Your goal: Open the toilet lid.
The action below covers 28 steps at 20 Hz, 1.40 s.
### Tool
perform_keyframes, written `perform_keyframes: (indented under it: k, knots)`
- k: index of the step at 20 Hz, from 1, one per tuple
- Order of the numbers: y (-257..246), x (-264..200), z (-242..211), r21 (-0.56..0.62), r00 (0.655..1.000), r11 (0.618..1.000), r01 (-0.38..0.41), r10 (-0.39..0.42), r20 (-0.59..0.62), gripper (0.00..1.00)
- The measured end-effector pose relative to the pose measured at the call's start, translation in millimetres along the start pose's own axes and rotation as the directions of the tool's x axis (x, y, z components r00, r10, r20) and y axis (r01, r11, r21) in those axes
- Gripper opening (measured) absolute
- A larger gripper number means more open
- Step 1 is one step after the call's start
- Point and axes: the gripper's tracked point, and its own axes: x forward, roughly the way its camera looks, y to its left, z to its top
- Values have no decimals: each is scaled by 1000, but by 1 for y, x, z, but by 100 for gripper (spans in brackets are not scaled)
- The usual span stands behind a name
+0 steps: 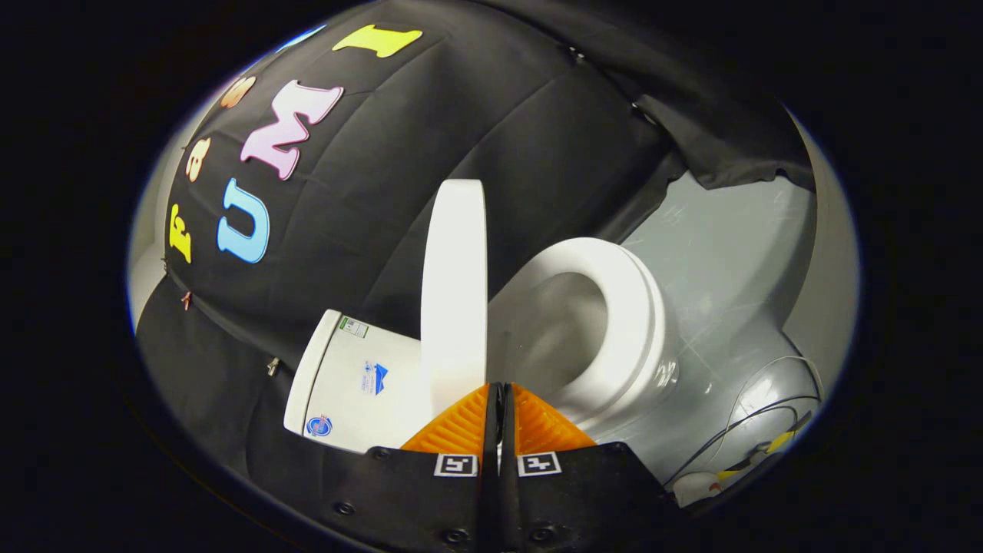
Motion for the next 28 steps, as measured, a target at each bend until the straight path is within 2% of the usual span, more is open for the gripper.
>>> perform_keyframes:
  k: [3,8,20,28]
  knots:
    - [28,-5,1,-51,1000,999,-14,14,8,5]
    - [49,-8,-2,-167,998,984,54,-51,25,5]
    - [135,-10,-17,-262,998,964,44,-34,44,5]
    - [196,-4,-42,-378,997,923,78,-62,56,5]
